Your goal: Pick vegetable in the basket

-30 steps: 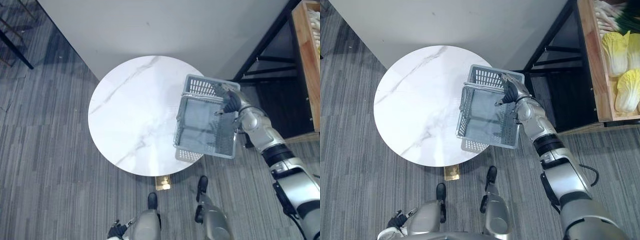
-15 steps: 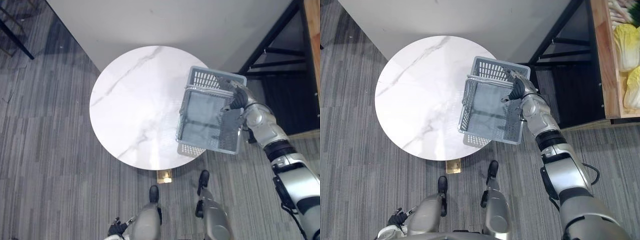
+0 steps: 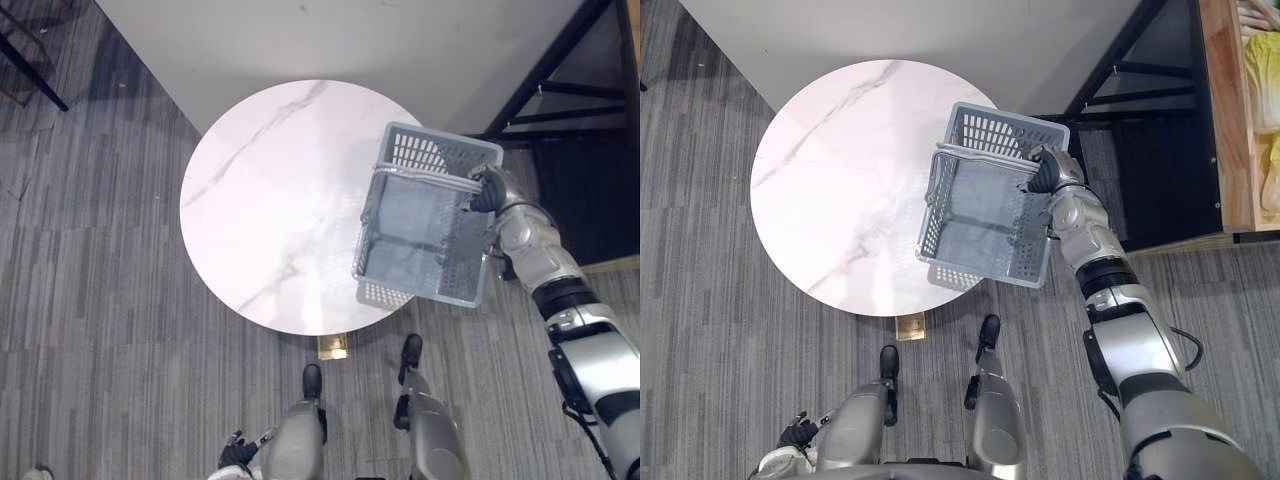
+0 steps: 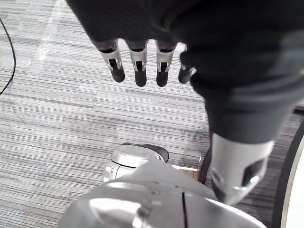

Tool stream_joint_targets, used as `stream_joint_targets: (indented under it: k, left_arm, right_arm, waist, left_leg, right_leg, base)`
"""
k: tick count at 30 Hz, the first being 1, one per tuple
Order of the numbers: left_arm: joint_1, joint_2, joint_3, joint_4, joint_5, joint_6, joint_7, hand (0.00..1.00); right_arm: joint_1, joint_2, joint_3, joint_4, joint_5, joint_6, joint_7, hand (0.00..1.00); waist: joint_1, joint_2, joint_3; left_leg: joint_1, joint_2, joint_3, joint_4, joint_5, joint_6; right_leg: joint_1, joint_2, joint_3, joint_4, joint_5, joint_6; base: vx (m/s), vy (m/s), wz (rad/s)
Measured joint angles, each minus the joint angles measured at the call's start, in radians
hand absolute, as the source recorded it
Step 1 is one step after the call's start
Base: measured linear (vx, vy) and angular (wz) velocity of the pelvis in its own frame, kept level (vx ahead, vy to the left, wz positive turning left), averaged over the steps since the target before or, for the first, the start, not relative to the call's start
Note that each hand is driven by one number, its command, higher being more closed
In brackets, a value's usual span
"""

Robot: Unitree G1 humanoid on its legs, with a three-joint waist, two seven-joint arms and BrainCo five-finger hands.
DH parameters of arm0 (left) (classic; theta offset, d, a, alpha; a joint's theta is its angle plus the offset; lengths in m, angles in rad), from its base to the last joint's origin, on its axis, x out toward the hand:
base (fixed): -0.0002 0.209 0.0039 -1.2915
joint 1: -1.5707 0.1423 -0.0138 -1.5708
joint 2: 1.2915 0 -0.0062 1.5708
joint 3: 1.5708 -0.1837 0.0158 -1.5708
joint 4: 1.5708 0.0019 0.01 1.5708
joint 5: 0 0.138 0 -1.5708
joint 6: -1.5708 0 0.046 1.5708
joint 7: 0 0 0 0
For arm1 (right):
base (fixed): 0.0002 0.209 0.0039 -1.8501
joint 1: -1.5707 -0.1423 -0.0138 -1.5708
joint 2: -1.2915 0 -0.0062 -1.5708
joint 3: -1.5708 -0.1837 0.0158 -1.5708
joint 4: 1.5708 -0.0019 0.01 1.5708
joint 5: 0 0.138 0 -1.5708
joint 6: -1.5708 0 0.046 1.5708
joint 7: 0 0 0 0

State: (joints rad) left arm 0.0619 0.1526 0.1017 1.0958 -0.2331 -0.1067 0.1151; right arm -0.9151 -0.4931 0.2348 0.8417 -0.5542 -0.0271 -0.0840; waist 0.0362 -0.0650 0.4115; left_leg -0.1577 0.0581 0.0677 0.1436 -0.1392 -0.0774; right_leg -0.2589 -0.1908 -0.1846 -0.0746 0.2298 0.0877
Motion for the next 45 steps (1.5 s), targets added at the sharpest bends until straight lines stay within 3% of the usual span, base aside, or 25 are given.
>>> stream_joint_targets:
  k: [11,19,22,28,31,36,45]
  left_arm:
    - [-0.001,0.006,-0.009,0.0,0.01,0.001,0.01,0.0]
    - [0.008,0.01,0.006,0.002,0.052,0.019,-0.004,0.0]
    - [0.02,0.011,0.025,0.003,0.067,0.024,-0.015,0.0]
    - [0.057,0.016,0.074,0.011,0.101,0.031,-0.026,0.0]
    - [0.074,0.015,0.094,0.02,0.11,0.033,-0.034,0.0]
    - [0.095,0.009,0.115,0.021,0.129,0.034,-0.045,0.0]
    - [0.147,-0.002,0.143,0.021,0.14,0.045,-0.063,0.0]
  right_arm:
    - [0.054,-0.007,0.129,-0.003,-0.077,-0.02,0.027,1.0]
    - [0.184,-0.044,0.265,-0.09,-0.075,-0.079,0.111,1.0]
    - [0.245,-0.09,0.327,-0.208,-0.075,-0.104,0.14,1.0]
    - [0.33,-0.225,0.329,-0.458,-0.052,-0.148,0.159,1.0]
    - [0.384,-0.298,0.322,-0.56,0.005,-0.172,0.16,1.0]
    - [0.482,-0.33,0.316,-0.613,0.063,-0.195,0.186,1.0]
    - [0.656,-0.335,0.239,-0.639,0.063,-0.229,0.209,1.0]
  waist:
    - [0.011,-0.003,-0.003]
    - [0.022,-0.015,-0.082]
    - [0.021,-0.029,-0.127]
    - [-0.005,-0.063,-0.194]
    - [-0.01,-0.067,-0.238]
    - [-0.01,-0.063,-0.277]
    - [-0.007,-0.043,-0.3]
  left_leg:
    - [0.042,0.012,-0.004,-0.001,-0.003,-0.004]
    - [0.081,0.029,-0.025,-0.008,-0.004,-0.007]
    - [0.093,0.031,-0.021,-0.018,-0.004,-0.009]
    - [0.11,0.032,-0.009,-0.019,-0.005,-0.011]
    - [0.111,0.036,0.005,-0.022,-0.012,-0.021]
    - [0.128,0.04,0.007,-0.035,-0.01,-0.022]
    - [0.183,0.041,0.034,-0.035,-0.021,-0.019]
  right_leg:
    - [0.051,0.011,-0.003,-0.007,-0.002,-0.002]
    - [0.109,0.029,-0.021,-0.031,-0.003,-0.002]
    - [0.114,0.03,-0.014,-0.031,-0.003,-0.001]
    - [0.126,0.03,0.003,-0.032,-0.007,0.004]
    - [0.123,0.034,0.017,-0.032,-0.017,0.01]
    - [0.129,0.037,0.018,-0.032,-0.025,0.011]
    - [0.173,0.041,0.041,-0.032,-0.026,0.01]
  base:
    - [0.0,-0.001,0.01]
    - [0.02,-0.02,0.05]
    - [0.0,-0.011,-0.04]
    - [-0.01,-0.007,-0.05]
    - [-0.03,-0.019,-0.13]
    - [0.0,-0.006,-0.01]
    - [0.02,0.005,-0.07]
